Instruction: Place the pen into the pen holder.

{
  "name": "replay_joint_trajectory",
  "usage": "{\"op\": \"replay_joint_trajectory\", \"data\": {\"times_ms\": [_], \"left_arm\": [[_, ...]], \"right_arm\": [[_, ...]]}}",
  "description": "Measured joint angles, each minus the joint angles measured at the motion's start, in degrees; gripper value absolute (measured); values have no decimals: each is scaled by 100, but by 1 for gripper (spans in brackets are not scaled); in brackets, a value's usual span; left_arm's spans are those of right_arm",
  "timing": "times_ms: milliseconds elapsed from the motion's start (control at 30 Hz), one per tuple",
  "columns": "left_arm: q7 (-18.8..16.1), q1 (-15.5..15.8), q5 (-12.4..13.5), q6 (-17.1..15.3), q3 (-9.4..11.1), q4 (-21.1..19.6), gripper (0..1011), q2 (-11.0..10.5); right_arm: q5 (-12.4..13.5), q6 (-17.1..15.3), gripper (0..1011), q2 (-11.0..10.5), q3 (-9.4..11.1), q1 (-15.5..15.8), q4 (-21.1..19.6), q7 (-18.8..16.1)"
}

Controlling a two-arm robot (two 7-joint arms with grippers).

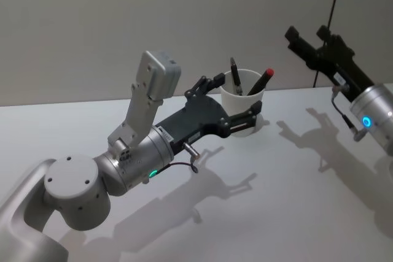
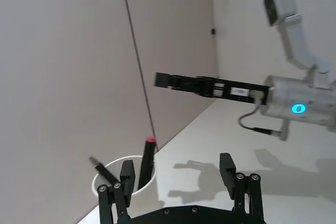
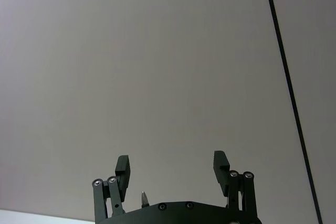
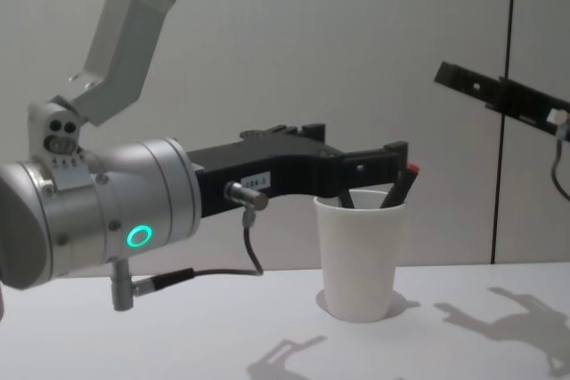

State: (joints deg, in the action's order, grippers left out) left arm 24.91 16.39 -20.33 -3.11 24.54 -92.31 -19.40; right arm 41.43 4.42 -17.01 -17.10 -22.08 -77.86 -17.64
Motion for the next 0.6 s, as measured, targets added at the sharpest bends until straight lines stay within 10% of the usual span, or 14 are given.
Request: {"op": "replay_joint_trajectory", "data": {"times_ms": [600], "left_arm": [[-1358, -158, 494, 129, 86, -48, 1001, -140]], "right_arm": [[-1086, -277, 1001, -102, 184, 994, -1011, 600]]}}
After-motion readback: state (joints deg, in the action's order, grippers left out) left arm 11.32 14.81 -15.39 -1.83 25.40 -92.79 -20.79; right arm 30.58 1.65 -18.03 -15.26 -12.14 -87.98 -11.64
